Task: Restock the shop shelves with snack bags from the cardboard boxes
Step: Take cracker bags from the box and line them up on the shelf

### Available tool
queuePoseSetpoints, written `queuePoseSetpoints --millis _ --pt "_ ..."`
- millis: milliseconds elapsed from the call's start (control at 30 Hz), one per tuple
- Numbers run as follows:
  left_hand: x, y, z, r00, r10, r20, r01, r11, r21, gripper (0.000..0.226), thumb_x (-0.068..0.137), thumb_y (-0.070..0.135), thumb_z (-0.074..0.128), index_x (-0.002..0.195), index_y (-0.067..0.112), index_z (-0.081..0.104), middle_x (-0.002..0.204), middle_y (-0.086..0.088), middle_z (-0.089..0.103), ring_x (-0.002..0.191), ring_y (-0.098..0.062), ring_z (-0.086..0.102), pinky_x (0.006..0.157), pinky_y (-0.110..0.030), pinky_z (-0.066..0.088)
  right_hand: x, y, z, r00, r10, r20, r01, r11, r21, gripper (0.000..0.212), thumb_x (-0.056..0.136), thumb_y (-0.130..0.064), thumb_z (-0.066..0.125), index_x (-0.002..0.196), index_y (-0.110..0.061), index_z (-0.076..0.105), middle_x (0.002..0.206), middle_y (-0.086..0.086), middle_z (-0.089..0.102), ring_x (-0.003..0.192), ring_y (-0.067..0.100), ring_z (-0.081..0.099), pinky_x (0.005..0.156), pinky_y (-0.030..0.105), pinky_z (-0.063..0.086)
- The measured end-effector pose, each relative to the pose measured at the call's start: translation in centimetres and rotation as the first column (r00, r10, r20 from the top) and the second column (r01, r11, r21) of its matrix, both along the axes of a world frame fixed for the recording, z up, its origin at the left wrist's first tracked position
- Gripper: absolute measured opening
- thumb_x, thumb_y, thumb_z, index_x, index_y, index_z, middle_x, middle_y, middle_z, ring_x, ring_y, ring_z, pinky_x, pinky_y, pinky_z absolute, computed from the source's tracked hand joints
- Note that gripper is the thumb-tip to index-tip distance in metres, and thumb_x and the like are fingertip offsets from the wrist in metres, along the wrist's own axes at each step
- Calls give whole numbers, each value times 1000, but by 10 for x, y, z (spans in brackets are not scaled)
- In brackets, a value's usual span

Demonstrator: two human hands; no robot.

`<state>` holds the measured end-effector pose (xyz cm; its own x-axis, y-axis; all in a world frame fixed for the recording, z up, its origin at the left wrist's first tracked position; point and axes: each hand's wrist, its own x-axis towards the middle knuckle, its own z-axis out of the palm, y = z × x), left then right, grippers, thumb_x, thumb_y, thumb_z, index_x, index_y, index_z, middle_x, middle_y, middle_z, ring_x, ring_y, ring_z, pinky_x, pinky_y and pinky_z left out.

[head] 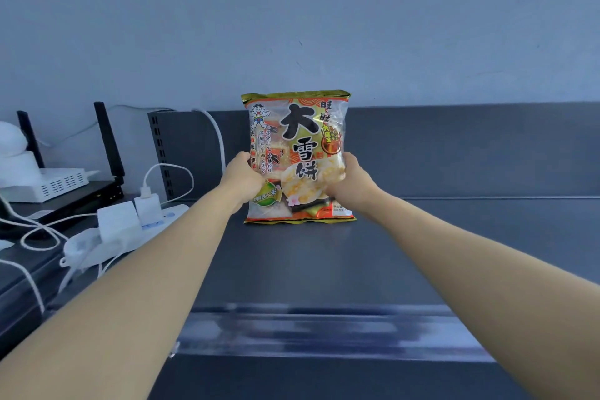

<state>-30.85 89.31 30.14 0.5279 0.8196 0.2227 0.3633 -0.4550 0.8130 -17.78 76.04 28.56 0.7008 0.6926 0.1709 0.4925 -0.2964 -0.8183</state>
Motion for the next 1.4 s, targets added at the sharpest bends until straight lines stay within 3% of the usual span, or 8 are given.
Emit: queuePoseSetpoints --millis 133,267,400,567,700,900,1233,1400 --pt "0 -24 9 998 56 -4 -55 990 131 46 91 -1 52 136 10 44 137 -8 48 118 -24 51 92 -37 49 -4 -24 4 990 25 136 -17 998 -65 65 89 -16 54 147 -13 25 136 9 49 107 25 55 83 36 50" --pt "18 -78 14 994 -107 0 104 968 229 41 91 -1 52 130 9 50 126 -7 55 115 -23 54 92 -30 46 -3 -76 5 958 9 286 17 996 -86 51 93 -18 52 141 -13 38 134 6 52 103 23 55 74 30 46" --pt "51 -158 8 939 -344 1 329 901 282 33 89 2 53 121 9 58 109 -3 59 93 -16 54 77 -27 46 16 -157 -1 902 -121 415 183 977 -112 41 91 -15 53 132 -10 52 128 8 60 117 25 55 92 28 44" --pt "94 -289 -22 717 -694 -60 681 681 271 29 88 4 55 115 10 62 107 -3 63 97 -16 58 86 -25 46 41 -296 -23 825 -416 382 484 870 -99 35 88 -11 53 121 -8 62 118 9 66 114 25 58 99 29 43" --pt "121 -401 -55 472 -872 -128 877 449 173 30 89 2 53 117 8 60 104 -1 60 90 -14 55 69 -13 41 44 -413 -45 715 -602 357 680 717 -153 35 87 -12 53 121 -10 63 119 9 66 114 25 58 96 28 42" --pt "154 -527 -115 235 -957 -172 961 255 -106 27 87 3 58 114 3 62 111 -11 64 93 -20 56 85 -29 46 51 -564 -101 662 -676 322 738 514 -438 27 87 -15 59 107 0 70 111 18 68 104 32 62 86 29 47" --pt "235 -668 -231 296 -921 -252 682 389 -619 22 91 0 54 73 11 50 75 -12 52 66 -22 50 64 -30 46 134 -707 -202 821 -551 148 412 392 -823 45 97 -30 51 126 2 58 129 17 57 117 31 56 99 40 47" --pt "255 -715 -289 416 -854 -311 424 485 -764 13 92 2 54 103 7 51 80 -12 51 80 -27 53 67 -30 47 167 -743 -254 857 -515 -3 240 404 -883 52 95 -33 54 131 5 52 133 19 55 120 33 54 102 39 44"
